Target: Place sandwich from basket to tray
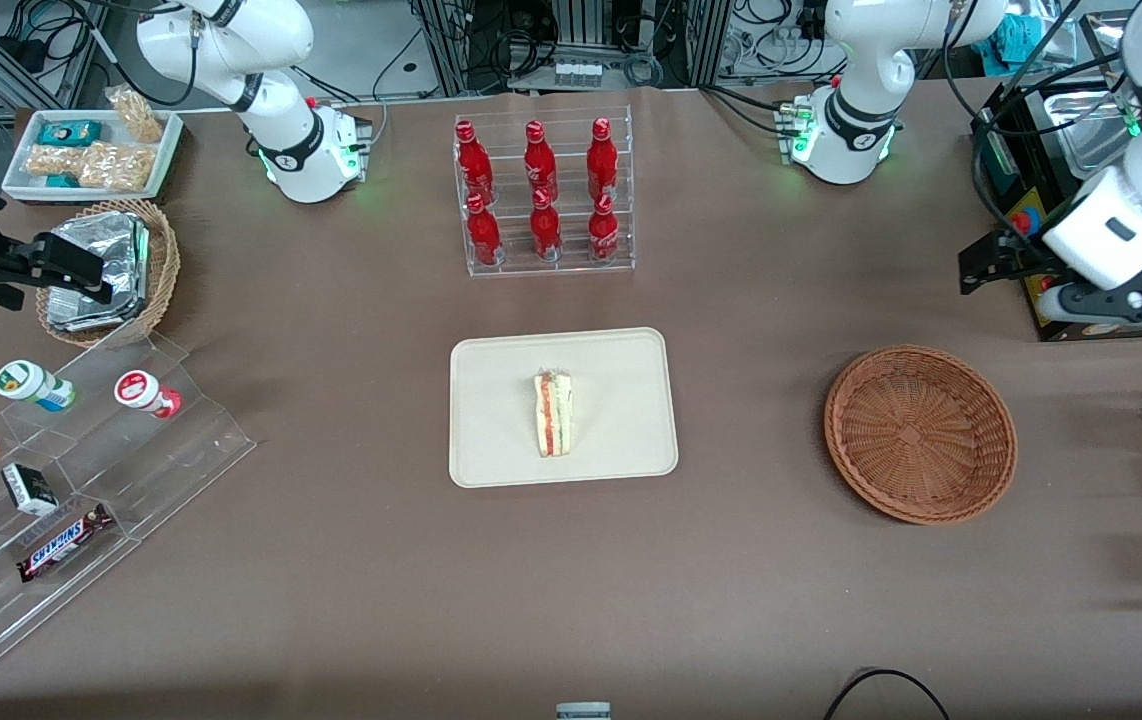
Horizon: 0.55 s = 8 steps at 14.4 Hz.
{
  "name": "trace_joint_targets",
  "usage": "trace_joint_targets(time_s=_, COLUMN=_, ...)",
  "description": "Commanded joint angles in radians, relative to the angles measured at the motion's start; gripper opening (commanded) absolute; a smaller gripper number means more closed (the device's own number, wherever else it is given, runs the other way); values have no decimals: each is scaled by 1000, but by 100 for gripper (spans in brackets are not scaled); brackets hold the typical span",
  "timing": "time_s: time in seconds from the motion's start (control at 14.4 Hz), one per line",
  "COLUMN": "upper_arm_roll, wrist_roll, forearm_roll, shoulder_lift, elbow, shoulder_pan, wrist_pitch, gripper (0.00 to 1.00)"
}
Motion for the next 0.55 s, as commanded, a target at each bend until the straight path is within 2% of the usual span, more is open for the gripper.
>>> trace_joint_targets(time_s=0.0, upper_arm_roll=-10, wrist_roll=15, forearm_roll=9, shoulder_lift=-25, elbow=24, shoulder_pan=33, wrist_pitch=-12, gripper=100)
trace_joint_targets(time_s=0.49, upper_arm_roll=25, wrist_roll=9, forearm_roll=8, shoulder_lift=-14, elbow=61, shoulder_pan=33, wrist_pitch=-13, gripper=100)
